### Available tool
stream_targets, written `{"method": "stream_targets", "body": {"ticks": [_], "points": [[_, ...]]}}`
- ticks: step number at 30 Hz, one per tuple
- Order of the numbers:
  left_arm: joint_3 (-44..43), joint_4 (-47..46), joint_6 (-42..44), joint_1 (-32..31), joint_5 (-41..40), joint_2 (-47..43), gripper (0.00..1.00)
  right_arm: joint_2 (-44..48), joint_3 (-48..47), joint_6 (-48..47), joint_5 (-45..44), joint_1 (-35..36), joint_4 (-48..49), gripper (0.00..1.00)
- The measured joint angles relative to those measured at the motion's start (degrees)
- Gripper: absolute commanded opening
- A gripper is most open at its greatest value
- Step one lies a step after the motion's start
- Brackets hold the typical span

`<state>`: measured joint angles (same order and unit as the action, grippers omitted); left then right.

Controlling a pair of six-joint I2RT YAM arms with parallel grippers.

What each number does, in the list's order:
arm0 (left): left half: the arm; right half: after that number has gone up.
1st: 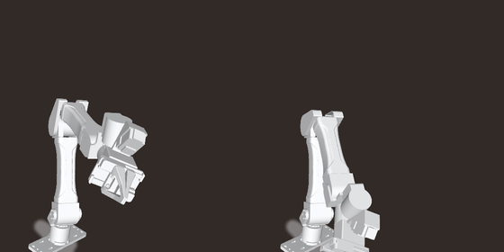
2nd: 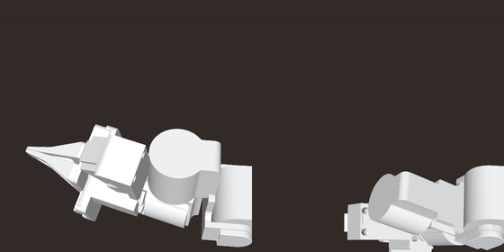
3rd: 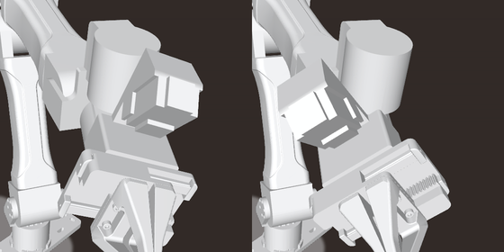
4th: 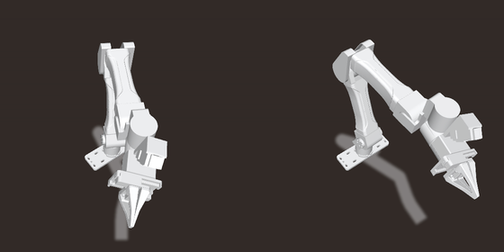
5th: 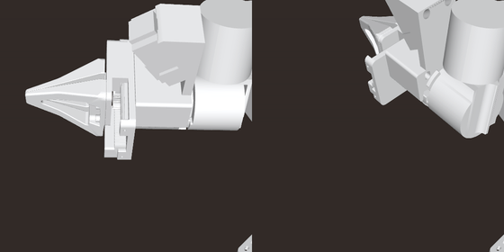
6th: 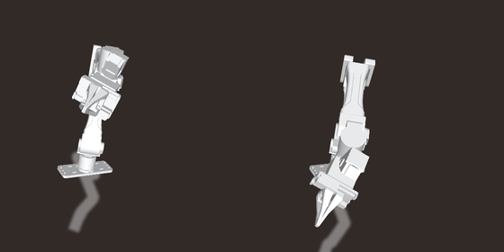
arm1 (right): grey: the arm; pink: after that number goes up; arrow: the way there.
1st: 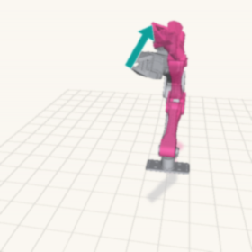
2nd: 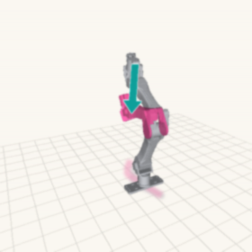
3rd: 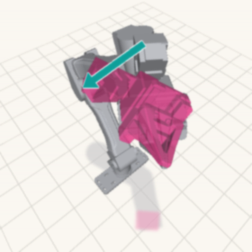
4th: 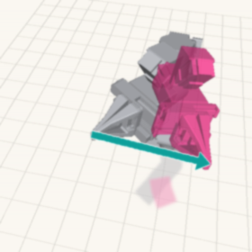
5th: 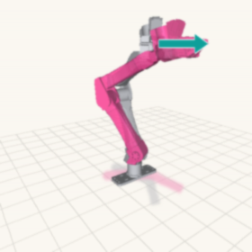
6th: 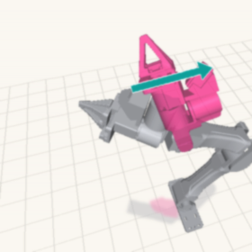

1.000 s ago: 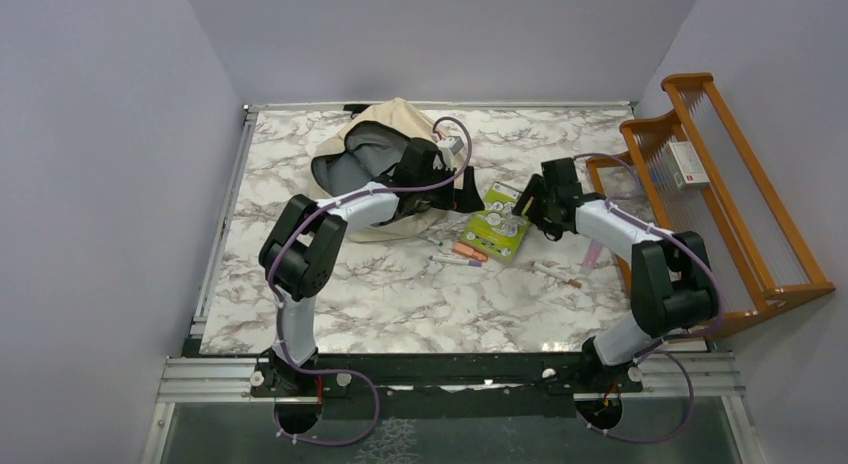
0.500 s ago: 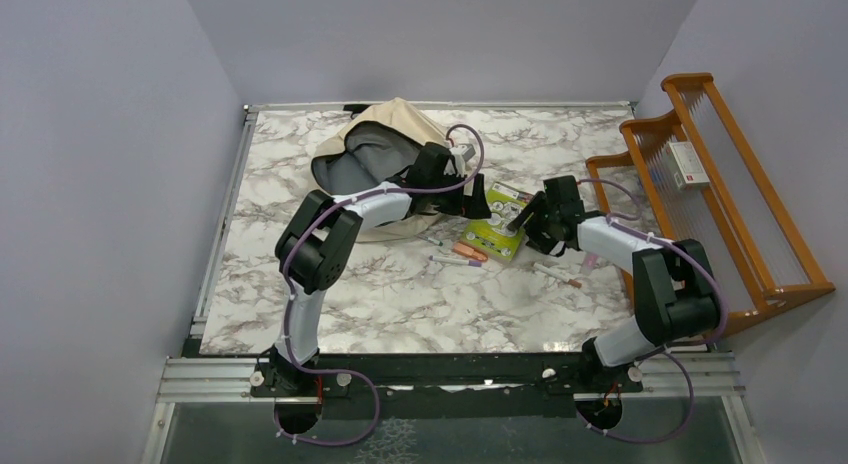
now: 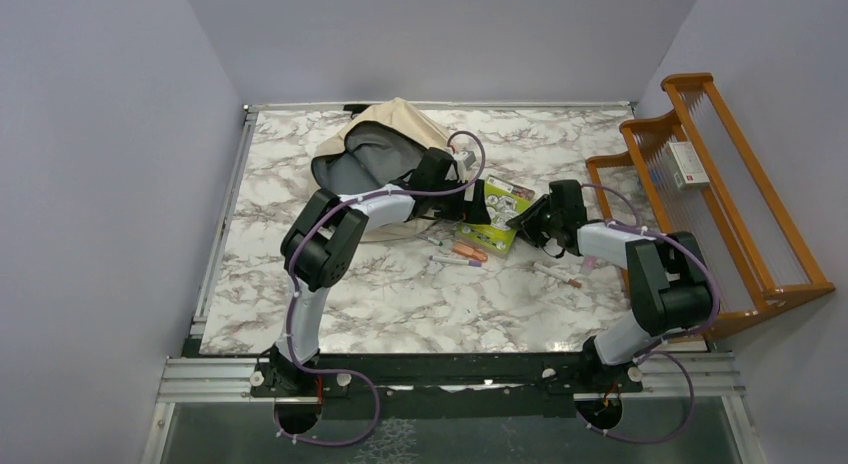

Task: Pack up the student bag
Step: Pick up the book from the center of the board.

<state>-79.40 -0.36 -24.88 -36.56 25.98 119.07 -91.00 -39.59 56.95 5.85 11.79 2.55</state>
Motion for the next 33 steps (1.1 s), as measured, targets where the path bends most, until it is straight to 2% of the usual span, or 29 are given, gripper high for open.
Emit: {"method": "stream_targets", "body": {"ticks": [5,6,21,33], "points": [[0.02,0.11,-0.72,-0.07,-0.04,0.68,0.94,-0.09,1.86,0.59,1.75,-1.11,3.91,0.04],[0.02,0.09,-0.83,-0.07,-0.04,0.68,0.94,-0.09,1.97,0.55,1.95,-1.25,4.35,0.01],[-1.55,2.05,-5.66,-0.22,-3.28,1.14,0.94,0.87,3.06,-0.02,1.79,-2.05,5.22,0.01],[-3.13,3.02,-7.78,-0.20,-2.51,2.38,0.85,2.10,3.30,0.00,0.81,-2.05,3.23,0.00]]}}
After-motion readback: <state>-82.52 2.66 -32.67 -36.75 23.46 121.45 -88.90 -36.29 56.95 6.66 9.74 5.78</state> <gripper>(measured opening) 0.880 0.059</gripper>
